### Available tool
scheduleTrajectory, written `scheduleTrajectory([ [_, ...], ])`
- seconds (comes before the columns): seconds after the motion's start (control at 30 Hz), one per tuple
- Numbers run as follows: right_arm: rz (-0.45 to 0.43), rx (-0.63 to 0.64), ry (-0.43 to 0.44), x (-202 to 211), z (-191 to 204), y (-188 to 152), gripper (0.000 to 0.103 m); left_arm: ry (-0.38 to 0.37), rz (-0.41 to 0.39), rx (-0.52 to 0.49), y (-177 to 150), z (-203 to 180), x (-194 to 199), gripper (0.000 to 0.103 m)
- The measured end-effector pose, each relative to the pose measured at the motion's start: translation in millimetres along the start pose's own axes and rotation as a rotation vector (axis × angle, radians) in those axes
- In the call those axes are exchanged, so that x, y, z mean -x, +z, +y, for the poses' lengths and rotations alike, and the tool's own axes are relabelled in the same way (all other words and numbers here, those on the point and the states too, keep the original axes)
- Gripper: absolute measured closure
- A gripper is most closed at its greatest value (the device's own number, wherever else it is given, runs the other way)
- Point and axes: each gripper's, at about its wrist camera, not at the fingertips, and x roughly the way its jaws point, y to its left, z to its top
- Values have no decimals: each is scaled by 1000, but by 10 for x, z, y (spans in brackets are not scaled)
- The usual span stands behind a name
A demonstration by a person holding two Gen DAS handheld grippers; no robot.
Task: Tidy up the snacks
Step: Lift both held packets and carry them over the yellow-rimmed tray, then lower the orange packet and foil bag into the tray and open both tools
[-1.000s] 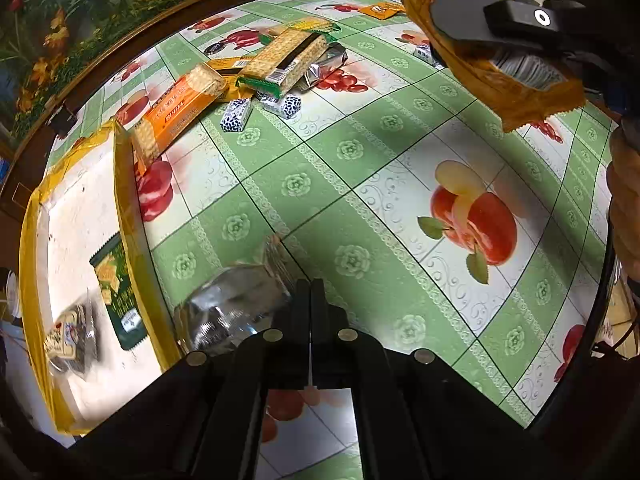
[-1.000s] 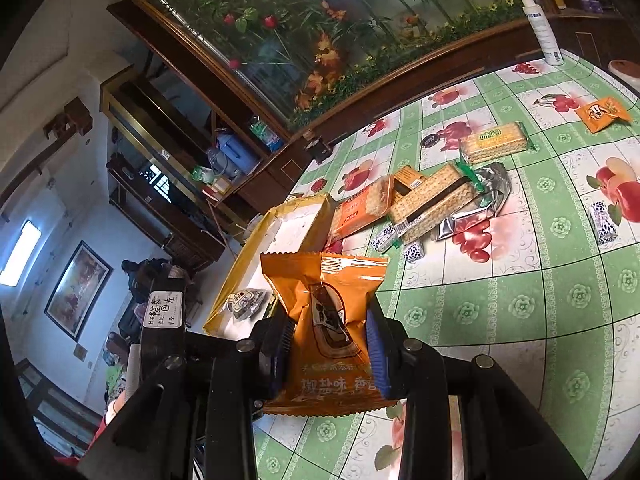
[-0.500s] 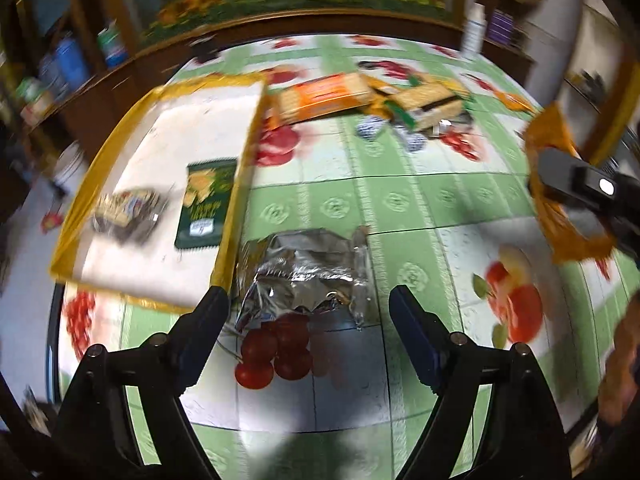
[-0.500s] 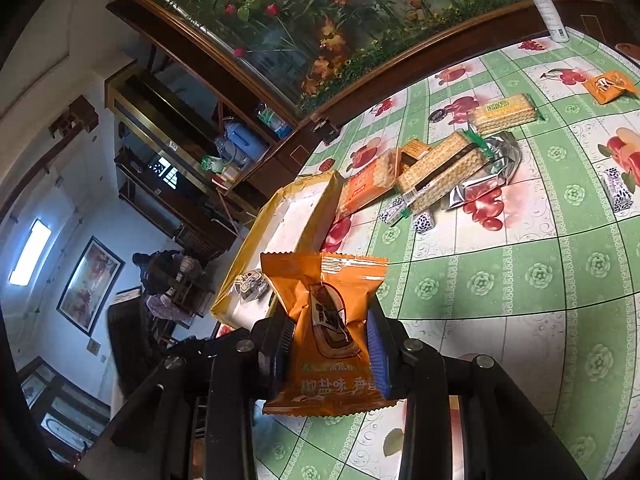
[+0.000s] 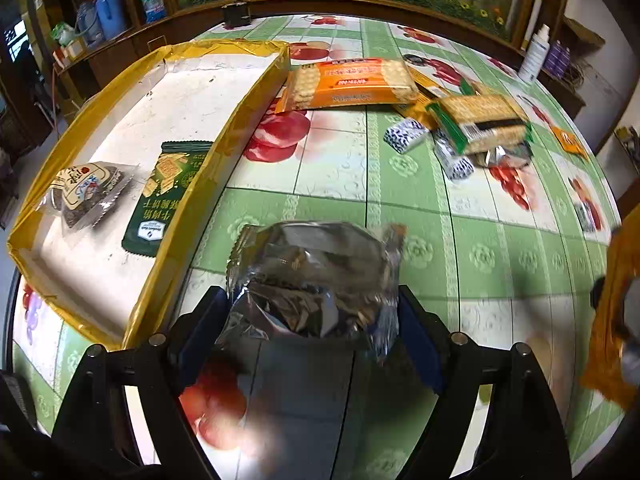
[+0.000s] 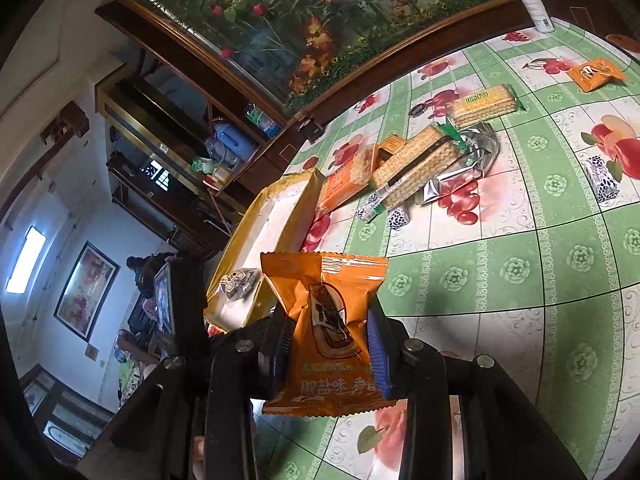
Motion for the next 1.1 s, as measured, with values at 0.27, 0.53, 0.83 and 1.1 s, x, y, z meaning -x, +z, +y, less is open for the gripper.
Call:
scheduleTrajectory([
  [0.27,19,-8,-20,-96,-66,9,68,-6,-41,-15,189,-70,-104,35],
  [0.53,19,1,-39,-132,-25,3,68,-47,-99,-39,130,-78,82,42],
  [0.83,30,35,-25,-280,215,-5,68,-41,-210,30,136,317,609,42],
  [1.1,68,81,30,-635,623,22,68,23,-278,134,193,981,860,42],
])
